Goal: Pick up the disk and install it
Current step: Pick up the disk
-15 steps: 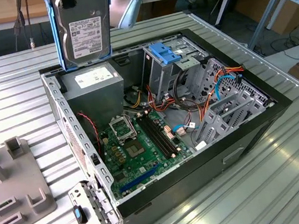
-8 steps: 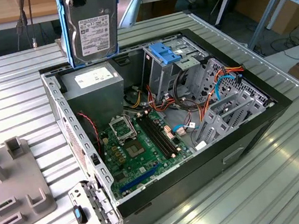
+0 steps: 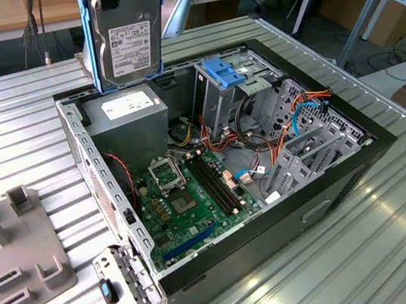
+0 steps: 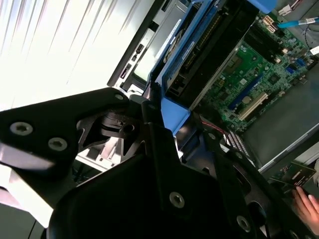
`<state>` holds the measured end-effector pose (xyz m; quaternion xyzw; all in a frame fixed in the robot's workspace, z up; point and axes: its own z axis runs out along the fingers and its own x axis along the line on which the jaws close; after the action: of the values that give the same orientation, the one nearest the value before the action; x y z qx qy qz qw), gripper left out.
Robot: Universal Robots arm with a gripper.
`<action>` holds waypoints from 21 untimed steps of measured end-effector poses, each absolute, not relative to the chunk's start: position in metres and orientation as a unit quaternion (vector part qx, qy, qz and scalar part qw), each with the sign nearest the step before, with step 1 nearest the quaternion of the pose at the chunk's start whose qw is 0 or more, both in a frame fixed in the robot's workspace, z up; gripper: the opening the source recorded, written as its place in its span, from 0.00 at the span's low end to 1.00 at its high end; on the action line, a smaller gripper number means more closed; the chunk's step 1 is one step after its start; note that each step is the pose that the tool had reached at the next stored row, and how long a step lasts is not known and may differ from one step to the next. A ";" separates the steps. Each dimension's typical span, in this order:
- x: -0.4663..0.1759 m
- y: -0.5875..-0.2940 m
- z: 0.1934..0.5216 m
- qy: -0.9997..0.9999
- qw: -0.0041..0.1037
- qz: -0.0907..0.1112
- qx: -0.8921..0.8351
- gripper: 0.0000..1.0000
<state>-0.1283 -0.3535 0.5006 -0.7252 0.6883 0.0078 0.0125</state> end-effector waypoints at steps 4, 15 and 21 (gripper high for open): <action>-0.128 -0.355 0.501 0.688 0.012 0.008 -0.725 0.36; -0.123 -0.361 0.501 0.688 0.012 0.008 -0.725 0.36; -0.115 -0.364 0.501 0.688 0.013 0.008 -0.725 0.36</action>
<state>-0.1152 -0.3644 0.5007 -0.7252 0.6884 0.0078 0.0125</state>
